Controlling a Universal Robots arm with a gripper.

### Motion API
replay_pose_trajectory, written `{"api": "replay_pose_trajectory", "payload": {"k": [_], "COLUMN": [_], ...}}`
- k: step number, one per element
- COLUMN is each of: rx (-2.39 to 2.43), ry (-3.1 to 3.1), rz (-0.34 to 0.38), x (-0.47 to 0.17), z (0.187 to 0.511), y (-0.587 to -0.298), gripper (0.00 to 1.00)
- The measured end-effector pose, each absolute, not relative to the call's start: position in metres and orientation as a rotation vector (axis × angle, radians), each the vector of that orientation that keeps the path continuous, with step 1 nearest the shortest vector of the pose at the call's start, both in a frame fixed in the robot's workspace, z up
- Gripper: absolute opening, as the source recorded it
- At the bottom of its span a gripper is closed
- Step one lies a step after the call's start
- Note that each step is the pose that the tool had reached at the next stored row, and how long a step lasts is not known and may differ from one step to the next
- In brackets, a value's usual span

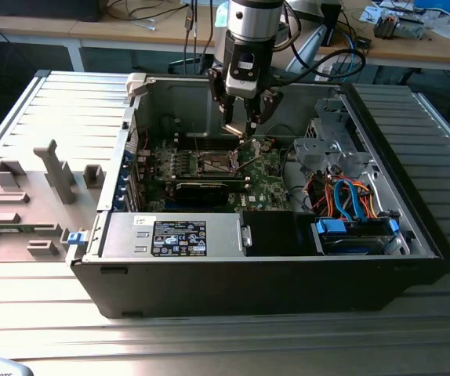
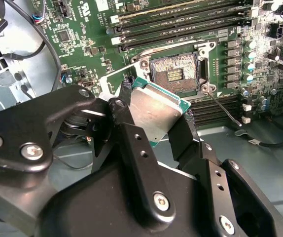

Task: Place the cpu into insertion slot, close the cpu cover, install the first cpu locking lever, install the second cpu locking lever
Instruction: 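Place the cpu into insertion slot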

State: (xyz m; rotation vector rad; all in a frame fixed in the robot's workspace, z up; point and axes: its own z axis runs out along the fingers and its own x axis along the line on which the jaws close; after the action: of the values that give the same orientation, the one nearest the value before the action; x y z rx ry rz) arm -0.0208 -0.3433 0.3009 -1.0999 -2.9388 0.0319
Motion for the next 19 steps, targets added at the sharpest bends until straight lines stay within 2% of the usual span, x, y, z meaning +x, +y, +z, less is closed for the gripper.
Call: {"api": "replay_pose_trajectory", "payload": {"k": [19], "rx": [-1.145], "ry": [-2.921], "rz": [0.032], "x": [-0.0208], "z": [0.3009], "y": [-0.3433], "gripper": [0.54]}}
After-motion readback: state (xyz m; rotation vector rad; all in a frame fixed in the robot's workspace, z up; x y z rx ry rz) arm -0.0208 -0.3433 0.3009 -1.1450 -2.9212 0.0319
